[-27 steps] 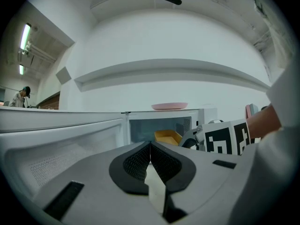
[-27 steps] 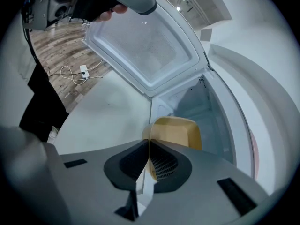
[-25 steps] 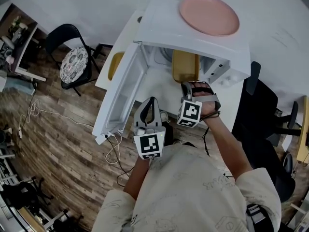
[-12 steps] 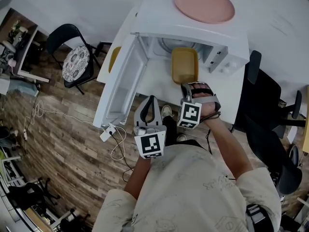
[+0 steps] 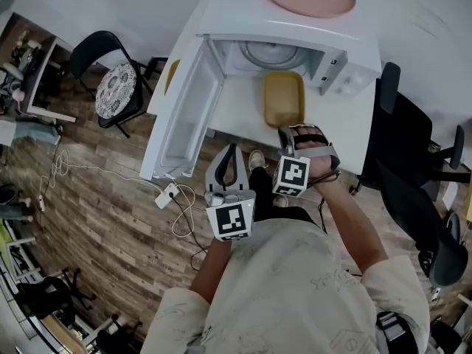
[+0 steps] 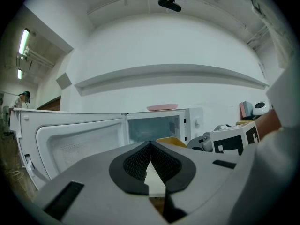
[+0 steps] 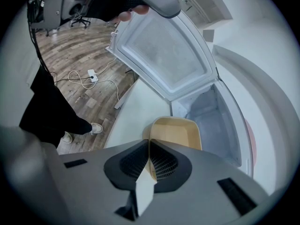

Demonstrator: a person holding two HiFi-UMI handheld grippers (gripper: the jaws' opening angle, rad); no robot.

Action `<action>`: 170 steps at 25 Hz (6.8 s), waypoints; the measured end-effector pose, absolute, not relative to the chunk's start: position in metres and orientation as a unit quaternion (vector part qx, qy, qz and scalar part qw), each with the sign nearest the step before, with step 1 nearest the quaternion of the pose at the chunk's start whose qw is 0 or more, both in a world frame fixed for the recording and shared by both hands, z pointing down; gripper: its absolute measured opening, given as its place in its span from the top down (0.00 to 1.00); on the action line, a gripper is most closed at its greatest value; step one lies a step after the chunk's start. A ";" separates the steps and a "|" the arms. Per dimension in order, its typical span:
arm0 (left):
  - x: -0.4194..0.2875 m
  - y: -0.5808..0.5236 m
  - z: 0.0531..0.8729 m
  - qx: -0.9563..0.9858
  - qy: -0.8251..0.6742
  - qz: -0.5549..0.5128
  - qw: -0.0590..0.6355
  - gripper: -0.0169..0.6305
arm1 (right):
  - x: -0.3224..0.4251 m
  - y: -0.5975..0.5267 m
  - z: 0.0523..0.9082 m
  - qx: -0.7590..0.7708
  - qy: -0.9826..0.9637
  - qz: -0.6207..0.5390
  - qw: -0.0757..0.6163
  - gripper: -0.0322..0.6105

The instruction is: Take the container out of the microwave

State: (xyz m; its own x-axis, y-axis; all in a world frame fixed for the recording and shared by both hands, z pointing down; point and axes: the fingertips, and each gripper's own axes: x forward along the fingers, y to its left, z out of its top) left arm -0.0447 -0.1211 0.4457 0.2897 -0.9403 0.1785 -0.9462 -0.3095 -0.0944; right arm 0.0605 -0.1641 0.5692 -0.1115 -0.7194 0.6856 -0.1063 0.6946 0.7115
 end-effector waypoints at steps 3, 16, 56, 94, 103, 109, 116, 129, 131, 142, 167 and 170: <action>-0.044 -0.116 0.447 0.804 -0.587 0.097 0.014 0.96 | 0.062 -0.156 0.571 0.293 -0.699 -0.255 0.600 0.91; -0.040 -0.102 0.452 0.808 -0.582 0.093 0.014 0.96 | 0.063 -0.129 0.576 0.279 -0.701 -0.246 0.609 0.91; -0.021 -0.110 0.440 0.815 -0.575 0.069 -0.013 0.96 | 0.085 -0.113 0.547 0.277 -0.703 -0.247 0.607 0.91; -0.027 -0.135 0.403 0.818 -0.571 0.045 -0.055 0.96 | 0.086 -0.126 0.463 0.339 -0.676 -0.305 0.579 0.91; -0.018 -0.138 0.396 0.823 -0.565 0.032 -0.060 0.96 | 0.092 -0.133 0.453 0.373 -0.670 -0.318 0.558 0.91; -0.019 -0.138 0.395 0.821 -0.567 0.017 -0.066 0.96 | 0.094 -0.132 0.454 0.377 -0.672 -0.315 0.554 0.91; -0.016 -0.138 0.398 0.822 -0.565 0.023 -0.066 0.96 | 0.101 -0.133 0.456 0.378 -0.669 -0.312 0.560 0.91; -0.013 -0.142 0.397 0.823 -0.564 0.021 -0.062 0.96 | 0.105 -0.133 0.459 0.376 -0.671 -0.303 0.563 0.91; -0.014 -0.142 0.396 0.823 -0.565 0.019 -0.063 0.96 | 0.106 -0.133 0.459 0.375 -0.670 -0.305 0.563 0.91; -0.009 -0.145 0.399 0.825 -0.561 0.021 -0.061 0.96 | 0.110 -0.131 0.462 0.370 -0.672 -0.294 0.570 0.91; -0.008 -0.145 0.405 0.826 -0.559 0.036 -0.055 0.96 | 0.108 -0.132 0.463 0.360 -0.674 -0.292 0.574 0.91; -0.009 -0.145 0.405 0.826 -0.559 0.037 -0.057 0.96 | 0.107 -0.132 0.464 0.359 -0.675 -0.291 0.575 0.91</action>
